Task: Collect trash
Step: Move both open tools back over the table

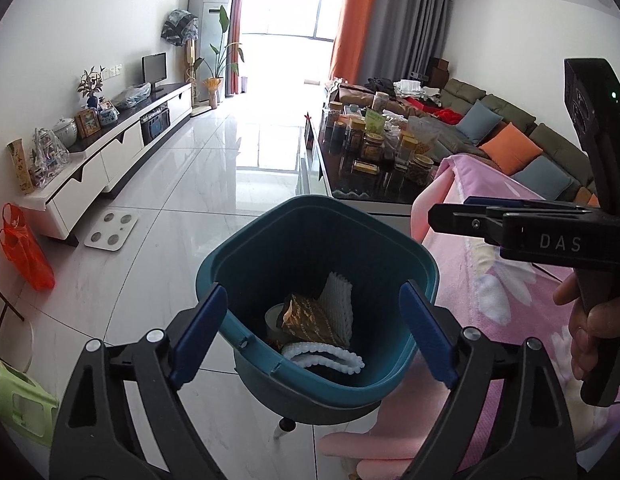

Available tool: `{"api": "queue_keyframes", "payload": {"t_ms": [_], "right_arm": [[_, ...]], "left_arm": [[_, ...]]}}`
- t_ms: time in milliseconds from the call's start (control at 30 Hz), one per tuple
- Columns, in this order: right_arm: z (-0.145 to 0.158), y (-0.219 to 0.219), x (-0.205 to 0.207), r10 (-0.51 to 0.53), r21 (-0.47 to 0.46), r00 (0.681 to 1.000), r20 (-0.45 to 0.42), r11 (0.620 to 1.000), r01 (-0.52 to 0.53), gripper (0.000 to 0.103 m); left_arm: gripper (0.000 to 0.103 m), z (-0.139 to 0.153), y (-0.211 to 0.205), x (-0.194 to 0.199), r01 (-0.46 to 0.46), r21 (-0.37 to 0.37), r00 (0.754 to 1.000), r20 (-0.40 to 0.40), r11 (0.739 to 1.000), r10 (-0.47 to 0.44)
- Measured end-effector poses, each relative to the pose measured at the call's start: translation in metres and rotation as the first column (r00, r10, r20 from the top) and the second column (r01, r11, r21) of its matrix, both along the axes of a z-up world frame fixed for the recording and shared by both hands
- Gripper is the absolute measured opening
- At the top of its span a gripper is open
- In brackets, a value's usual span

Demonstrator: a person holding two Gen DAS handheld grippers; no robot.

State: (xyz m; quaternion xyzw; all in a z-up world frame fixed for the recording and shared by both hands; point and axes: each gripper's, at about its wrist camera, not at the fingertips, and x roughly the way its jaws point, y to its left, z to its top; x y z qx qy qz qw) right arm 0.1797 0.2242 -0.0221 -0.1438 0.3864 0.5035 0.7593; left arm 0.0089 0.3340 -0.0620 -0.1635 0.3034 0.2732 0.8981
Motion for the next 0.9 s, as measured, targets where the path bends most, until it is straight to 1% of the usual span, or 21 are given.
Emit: {"api": "queue_keyframes", "payload": {"t_ms": [67,167,267,333,400,500,733,900], "right_arm": [[0.002,-0.006,0.001,-0.01,0.008,1.0,0.002,1.0,0.01,0.061],[0.006,-0.017,0.0,-0.024,0.024,1.0,0.007,0.999,0.024,0.067],[0.01,-0.029,0.0,-0.038,0.044,0.999,0.015,0.998,0.037,0.076],[0.014,-0.038,-0.001,-0.048,0.057,0.999,0.023,0.997,0.047,0.079],[0.018,-0.048,0.0,-0.065,0.072,0.998,0.025,0.995,0.063,0.084],[0.022,-0.067,-0.001,-0.091,0.093,0.995,0.038,0.992,0.087,0.088],[0.031,-0.117,-0.001,-0.174,0.141,0.983,0.063,0.976,0.164,0.096],[0.033,-0.152,-0.001,-0.242,0.173,0.968,0.069,0.958,0.227,0.096]], "left_arm": [[0.093,0.006,-0.003,-0.002,-0.006,0.006,1.0,0.011,1.0,0.006],[0.096,0.015,-0.011,-0.004,-0.004,0.021,1.0,0.024,1.0,0.004],[0.097,0.024,-0.02,-0.005,0.005,0.035,0.999,0.037,0.999,-0.006],[0.097,0.031,-0.027,-0.006,0.011,0.044,0.999,0.046,0.999,-0.013],[0.097,0.038,-0.034,-0.007,0.019,0.05,0.998,0.053,0.999,-0.022],[0.097,0.048,-0.046,-0.007,0.031,0.061,0.997,0.066,0.998,-0.035],[0.097,0.071,-0.079,-0.003,0.086,0.09,0.99,0.102,0.992,-0.095],[0.097,0.087,-0.106,0.003,0.134,0.116,0.981,0.126,0.984,-0.148]]}}
